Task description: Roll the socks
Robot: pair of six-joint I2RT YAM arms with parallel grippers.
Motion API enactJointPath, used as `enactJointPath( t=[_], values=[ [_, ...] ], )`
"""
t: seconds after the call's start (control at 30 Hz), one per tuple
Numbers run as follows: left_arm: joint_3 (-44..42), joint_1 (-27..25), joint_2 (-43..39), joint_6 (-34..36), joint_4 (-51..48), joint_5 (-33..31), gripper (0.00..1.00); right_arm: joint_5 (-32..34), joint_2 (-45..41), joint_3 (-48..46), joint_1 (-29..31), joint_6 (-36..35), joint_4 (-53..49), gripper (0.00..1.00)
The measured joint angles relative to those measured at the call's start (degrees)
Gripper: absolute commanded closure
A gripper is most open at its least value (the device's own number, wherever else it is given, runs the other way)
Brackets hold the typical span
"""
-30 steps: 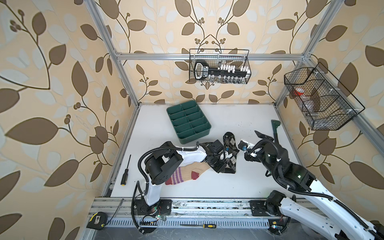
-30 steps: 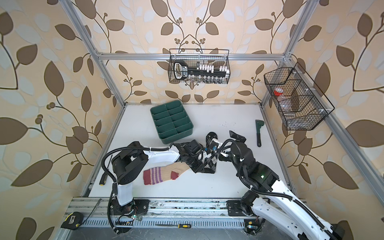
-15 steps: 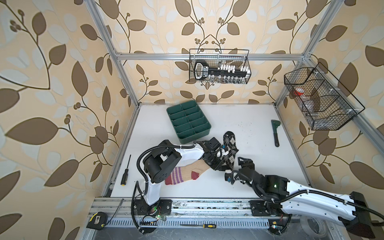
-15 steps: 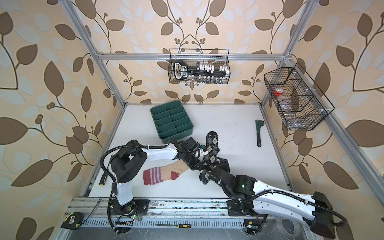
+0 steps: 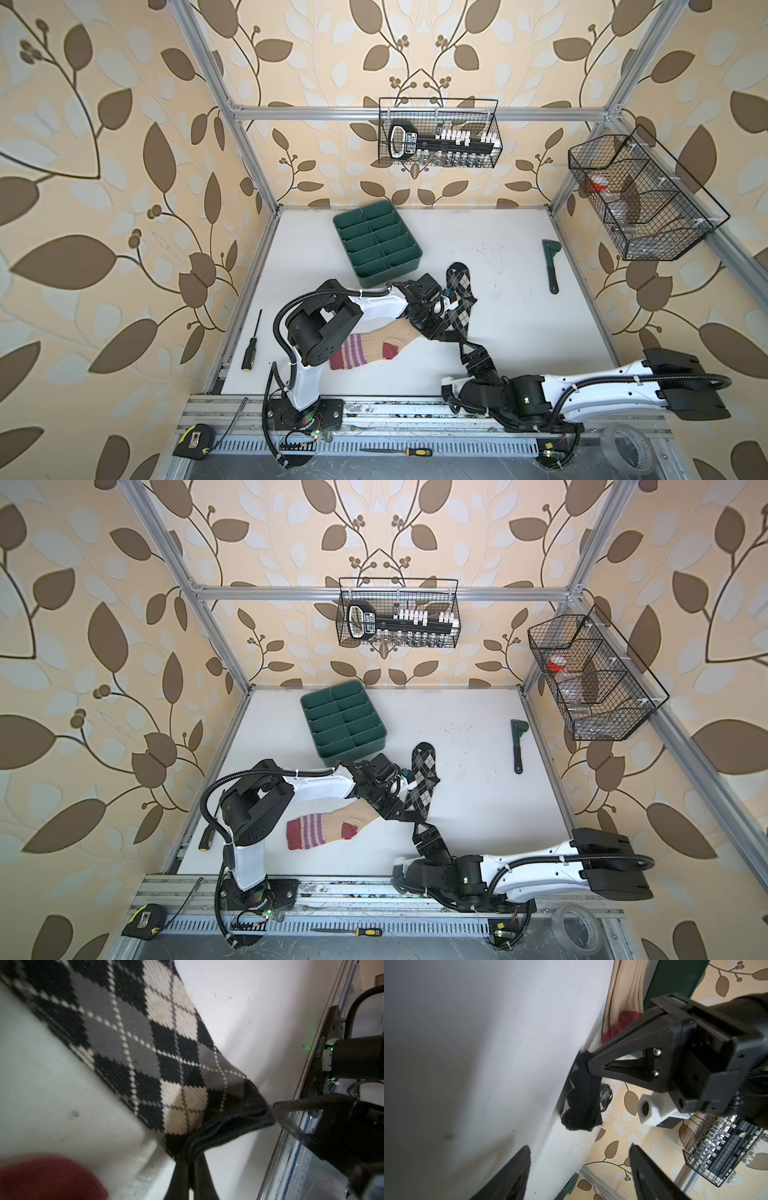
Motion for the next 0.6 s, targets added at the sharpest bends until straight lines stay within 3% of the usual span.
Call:
enactJointPath(
  t=[0.1, 0.3, 0.6],
  values=[
    [0.00, 0.00, 0.00, 0.00, 0.00, 0.04, 1.00, -2.99, 0.31, -1.38, -2.16, -1.14, 3.76, 0.33],
    [0.00, 0.00, 0.00, -0.04, 0.04, 1.07, 1.00, -7.13, 1.99, -2.32, -8.37, -2.64, 6.27, 0.32],
    [0.00, 0.00, 0.00, -0.42, 0.09, 1.29, 1.00, -7.26, 8.61, -1.75, -10.27, -4.81, 16.92, 0.29]
  ],
)
